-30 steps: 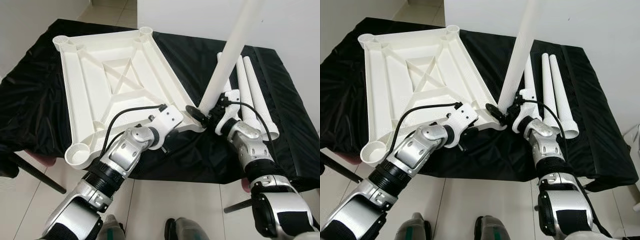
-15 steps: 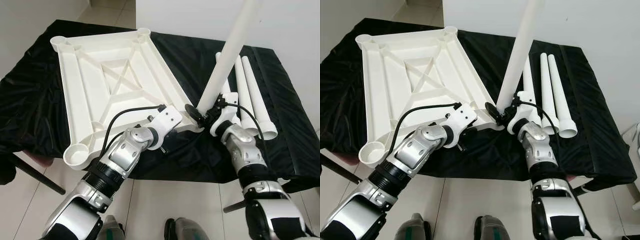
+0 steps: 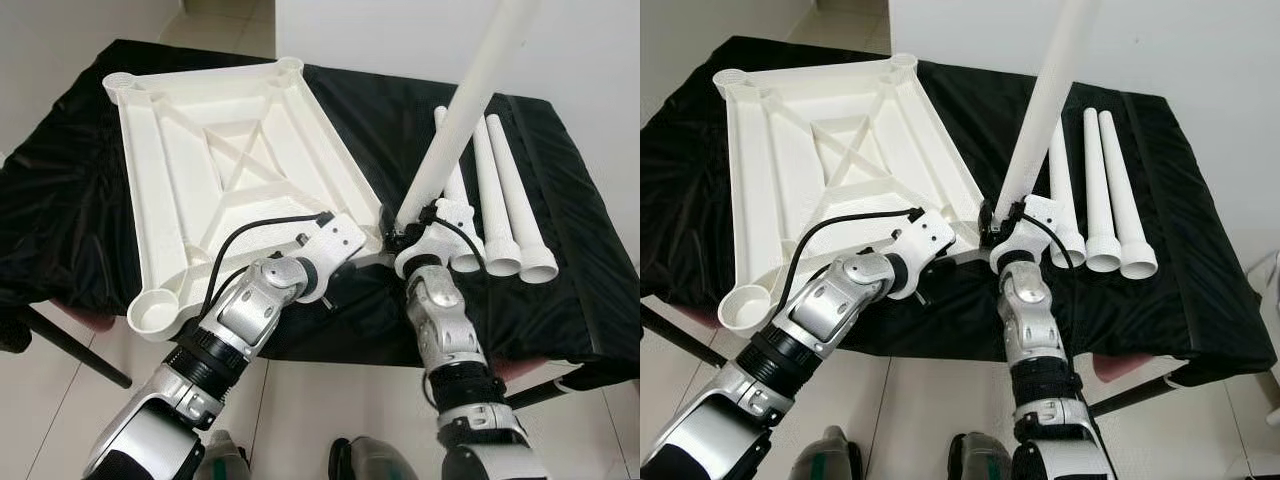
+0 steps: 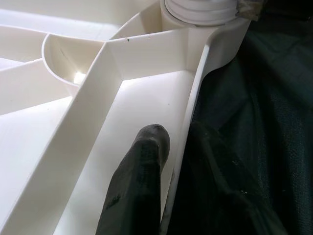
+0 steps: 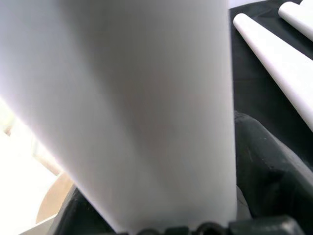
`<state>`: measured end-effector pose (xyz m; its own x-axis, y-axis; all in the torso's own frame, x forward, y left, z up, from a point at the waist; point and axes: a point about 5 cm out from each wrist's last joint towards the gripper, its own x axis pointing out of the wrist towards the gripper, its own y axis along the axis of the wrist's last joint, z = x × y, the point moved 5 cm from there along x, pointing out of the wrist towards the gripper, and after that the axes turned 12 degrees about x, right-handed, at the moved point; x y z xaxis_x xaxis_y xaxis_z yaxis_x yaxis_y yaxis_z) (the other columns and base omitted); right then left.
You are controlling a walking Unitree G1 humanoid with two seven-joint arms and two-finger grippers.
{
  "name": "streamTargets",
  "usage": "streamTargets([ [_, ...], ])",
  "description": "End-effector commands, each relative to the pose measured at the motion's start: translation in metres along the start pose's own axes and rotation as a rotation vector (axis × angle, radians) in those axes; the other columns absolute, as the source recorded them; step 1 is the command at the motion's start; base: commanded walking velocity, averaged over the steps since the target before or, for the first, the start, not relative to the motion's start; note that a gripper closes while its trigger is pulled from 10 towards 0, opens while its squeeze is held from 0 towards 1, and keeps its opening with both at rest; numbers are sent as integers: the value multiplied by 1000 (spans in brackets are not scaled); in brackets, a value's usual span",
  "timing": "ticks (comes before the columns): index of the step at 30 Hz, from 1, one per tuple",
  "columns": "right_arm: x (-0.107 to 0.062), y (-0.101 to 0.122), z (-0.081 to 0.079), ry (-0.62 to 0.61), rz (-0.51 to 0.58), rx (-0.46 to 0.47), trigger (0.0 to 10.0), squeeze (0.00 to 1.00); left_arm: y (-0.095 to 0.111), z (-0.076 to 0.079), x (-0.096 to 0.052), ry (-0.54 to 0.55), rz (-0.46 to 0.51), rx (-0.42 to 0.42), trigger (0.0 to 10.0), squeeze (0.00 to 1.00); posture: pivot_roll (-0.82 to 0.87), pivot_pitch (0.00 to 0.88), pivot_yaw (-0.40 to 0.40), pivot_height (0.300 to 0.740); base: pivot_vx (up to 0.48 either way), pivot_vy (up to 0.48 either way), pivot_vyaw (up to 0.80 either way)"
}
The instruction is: Building children table
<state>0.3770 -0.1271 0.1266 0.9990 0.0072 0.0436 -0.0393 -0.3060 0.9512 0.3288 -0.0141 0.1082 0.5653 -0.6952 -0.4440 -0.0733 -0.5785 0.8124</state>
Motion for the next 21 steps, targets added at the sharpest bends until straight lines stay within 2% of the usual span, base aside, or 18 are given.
streamTargets([
  [1,-7,-22,4,-20,-85,-2,10000,0,9,10,0,-55,33,30,10000,0,-19,22,-48,740,0,0,0],
  [3,-5,-17,9,-34,-76,-5,10000,0,8,11,0,-57,30,30,10000,0,-20,20,-47,740,0,0,0],
  [4,-6,-16,10,-37,-73,-5,10000,784,8,11,0,-57,29,30,10000,0,-22,16,-47,740,0,0,0],
  [5,-6,-15,9,-25,-72,8,10000,1000,7,11,0,-57,29,30,10000,0,-22,16,-47,740,0,0,0],
  [11,-6,-7,1,31,-53,3,10000,1000,9,10,1,-52,32,29,10000,0,-21,9,-51,740,0,0,0],
  [12,-5,-7,-1,69,-66,9,10000,851,9,10,1,-52,34,28,10000,0,-25,4,-49,740,0,0,0],
  [15,-3,-6,-3,120,-88,22,10000,851,10,11,1,-52,36,27,10000,0,-26,3,-50,740,0,0,0],
  [16,-2,-4,-6,162,-91,12,10000,0,11,10,2,-52,38,28,10000,0,-26,3,-50,740,0,0,0],
  [18,-1,-3,-8,193,-94,5,10000,0,12,10,2,-52,40,29,10000,0,-26,3,-50,740,0,0,0],
  [20,6,7,-10,317,-109,-32,10000,0,14,9,3,-50,44,31,10000,0,-27,2,-49,740,0,0,0],
  [21,8,9,-8,340,-114,-47,10000,0,14,9,3,-50,45,32,10000,0,-27,2,-49,740,0,0,0],
])
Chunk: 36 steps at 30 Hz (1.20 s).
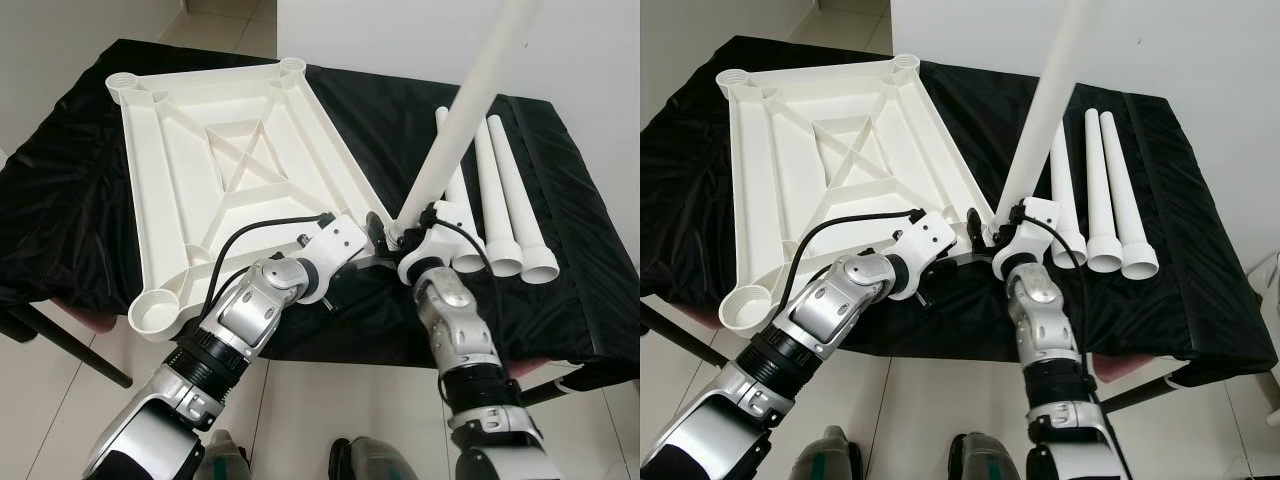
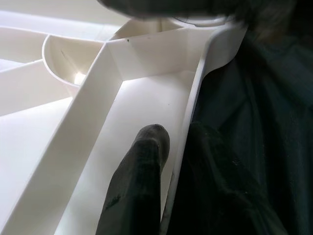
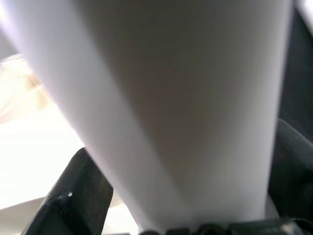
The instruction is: Building children table
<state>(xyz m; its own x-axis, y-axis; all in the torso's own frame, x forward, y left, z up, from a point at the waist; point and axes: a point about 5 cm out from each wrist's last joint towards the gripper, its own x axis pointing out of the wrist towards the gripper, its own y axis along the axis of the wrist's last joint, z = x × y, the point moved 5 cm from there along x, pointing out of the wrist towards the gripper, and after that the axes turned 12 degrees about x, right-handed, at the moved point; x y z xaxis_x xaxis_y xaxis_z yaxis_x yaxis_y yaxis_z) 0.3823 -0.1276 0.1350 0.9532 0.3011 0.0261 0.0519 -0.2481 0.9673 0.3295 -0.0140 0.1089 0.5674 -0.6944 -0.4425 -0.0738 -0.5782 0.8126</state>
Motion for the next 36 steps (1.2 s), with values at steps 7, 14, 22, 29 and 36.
streamTargets([
  [7,9,16,13,131,-38,-77,10000,0,13,6,2,-42,43,32,10000,0,-26,5,-49,740,0,0,0],
  [14,13,15,12,254,-96,-98,10000,0,15,3,3,-36,47,31,10000,0,-26,8,-50,740,0,0,0],
  [22,16,13,14,293,-109,-102,0,0,15,2,3,-38,48,32,10000,0,-22,7,-49,740,0,0,0],
  [29,15,15,15,317,-96,-97,0,0,14,6,3,-48,46,35,10000,0,-26,9,-44,740,0,0,0],
  [36,13,13,20,279,-82,-88,8510,0,15,10,4,-59,48,35,10000,0,-28,11,-41,740,0,0,0],
])
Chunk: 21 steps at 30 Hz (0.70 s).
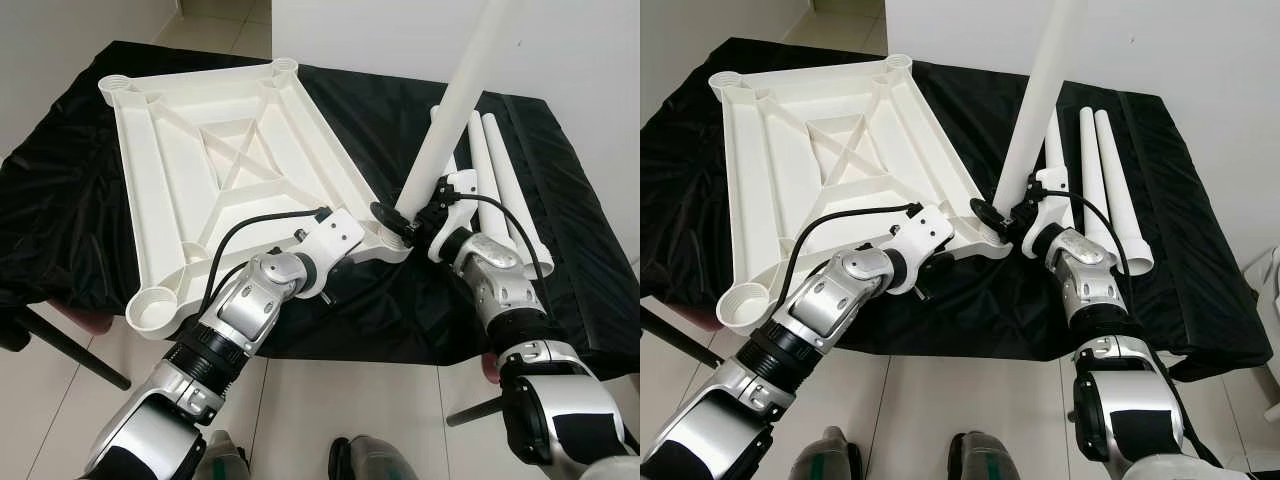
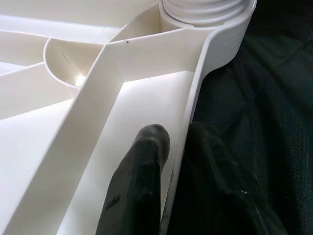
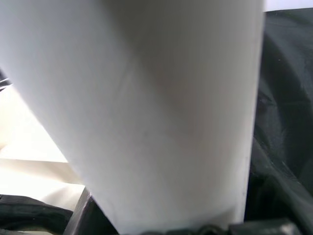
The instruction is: Building children table
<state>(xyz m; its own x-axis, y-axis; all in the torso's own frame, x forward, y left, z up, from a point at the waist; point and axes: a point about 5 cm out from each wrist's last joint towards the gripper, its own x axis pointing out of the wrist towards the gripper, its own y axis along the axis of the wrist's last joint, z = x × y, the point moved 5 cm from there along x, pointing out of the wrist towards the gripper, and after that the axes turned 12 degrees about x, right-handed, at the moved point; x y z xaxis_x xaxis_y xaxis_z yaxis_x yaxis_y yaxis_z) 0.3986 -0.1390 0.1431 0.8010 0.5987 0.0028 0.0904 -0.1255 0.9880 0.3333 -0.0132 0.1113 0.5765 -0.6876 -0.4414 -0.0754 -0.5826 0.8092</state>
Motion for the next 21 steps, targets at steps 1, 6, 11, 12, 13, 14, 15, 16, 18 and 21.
streamTargets([
  [1,-1,0,6,-51,10,16,10000,0,14,15,3,-70,52,30,10000,0,-28,11,-41,740,0,0,0],
  [6,0,-5,4,-106,15,40,10000,0,14,15,3,-72,52,29,10000,0,-29,20,-42,740,0,0,0],
  [11,1,-11,7,-269,36,101,10000,0,13,15,2,-71,51,27,10000,0,-26,21,-45,740,0,0,0],
  [12,1,-11,7,-308,46,103,10000,0,13,16,2,-71,52,26,10000,0,-26,22,-45,740,0,0,0],
  [13,1,-11,6,-331,54,103,10000,0,14,16,2,-71,52,26,10000,0,-24,23,-44,740,0,0,0],
  [14,1,-11,5,-366,70,113,10000,0,14,16,2,-72,53,26,10000,0,-26,23,-43,740,0,0,0],
  [15,0,-11,4,-390,81,121,10000,0,14,16,2,-72,53,27,10000,0,-26,23,-43,740,0,0,0],
  [16,-2,-11,0,-447,103,123,10000,0,14,16,2,-73,52,28,10000,0,-25,23,-40,740,0,0,0],
  [18,-3,-11,-2,-475,114,118,10000,0,13,16,2,-74,51,29,10000,0,-25,23,-40,740,0,0,0],
  [21,-7,-12,-11,-557,141,109,10000,0,13,16,1,-74,49,31,10000,0,-24,24,-38,740,0,0,0],
])
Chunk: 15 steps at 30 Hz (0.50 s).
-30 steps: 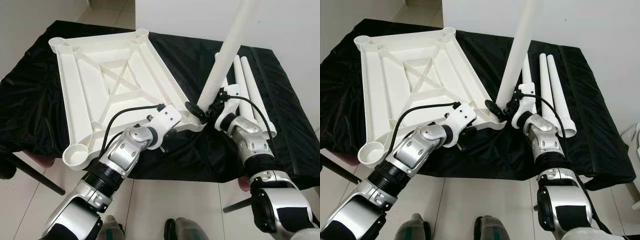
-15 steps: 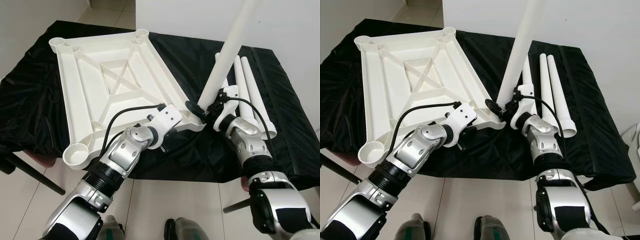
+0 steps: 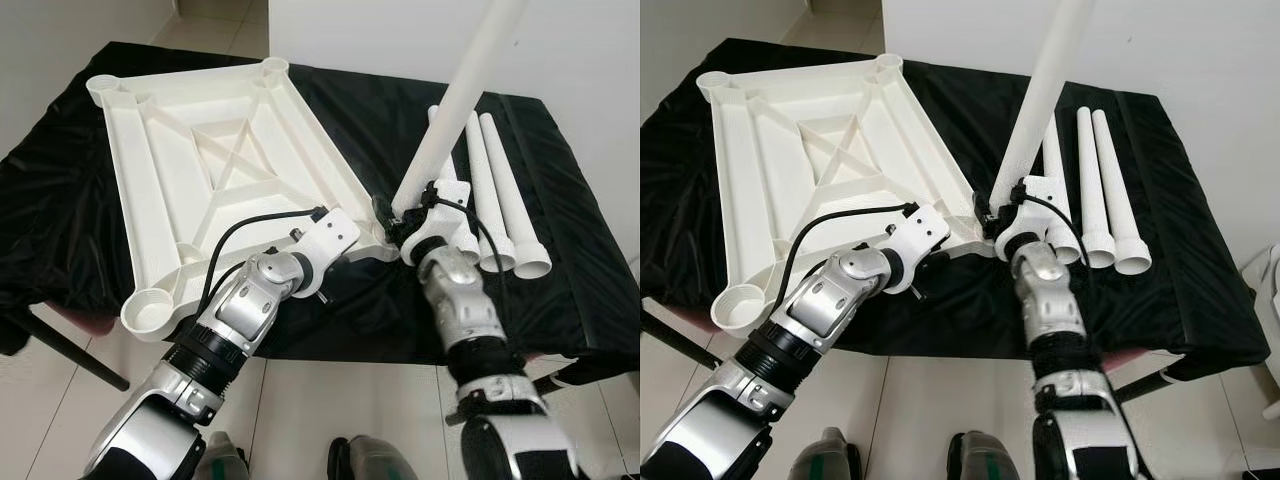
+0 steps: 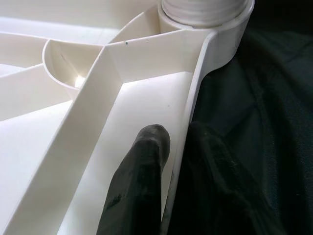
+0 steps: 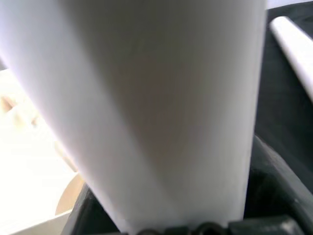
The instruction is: Building children table
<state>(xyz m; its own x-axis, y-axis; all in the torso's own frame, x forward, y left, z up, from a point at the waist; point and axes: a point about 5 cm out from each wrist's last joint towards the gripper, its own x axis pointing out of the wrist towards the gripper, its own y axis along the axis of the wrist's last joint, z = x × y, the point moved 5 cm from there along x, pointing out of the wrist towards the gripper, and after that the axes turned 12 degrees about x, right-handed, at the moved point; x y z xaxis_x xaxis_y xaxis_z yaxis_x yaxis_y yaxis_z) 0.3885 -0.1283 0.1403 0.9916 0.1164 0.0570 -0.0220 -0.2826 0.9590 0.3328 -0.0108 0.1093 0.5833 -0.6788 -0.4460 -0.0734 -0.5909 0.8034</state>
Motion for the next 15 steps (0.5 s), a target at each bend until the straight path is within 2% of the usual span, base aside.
streamTargets([
  [1,-6,-5,5,-76,-8,-13,10000,0,16,16,2,-82,59,27,10000,0,-24,24,-38,740,0,0,0],
  [7,-15,-4,-4,-147,35,24,10000,0,16,17,2,-85,60,28,10000,0,-21,19,-44,740,0,0,0],
  [14,-16,-4,1,-170,23,18,10000,0,16,18,2,-86,59,29,10000,0,-21,13,-45,740,0,0,0],
  [15,-16,-4,1,-171,22,24,10000,976,15,18,2,-86,59,29,10000,0,-21,10,-46,740,0,0,0],
])
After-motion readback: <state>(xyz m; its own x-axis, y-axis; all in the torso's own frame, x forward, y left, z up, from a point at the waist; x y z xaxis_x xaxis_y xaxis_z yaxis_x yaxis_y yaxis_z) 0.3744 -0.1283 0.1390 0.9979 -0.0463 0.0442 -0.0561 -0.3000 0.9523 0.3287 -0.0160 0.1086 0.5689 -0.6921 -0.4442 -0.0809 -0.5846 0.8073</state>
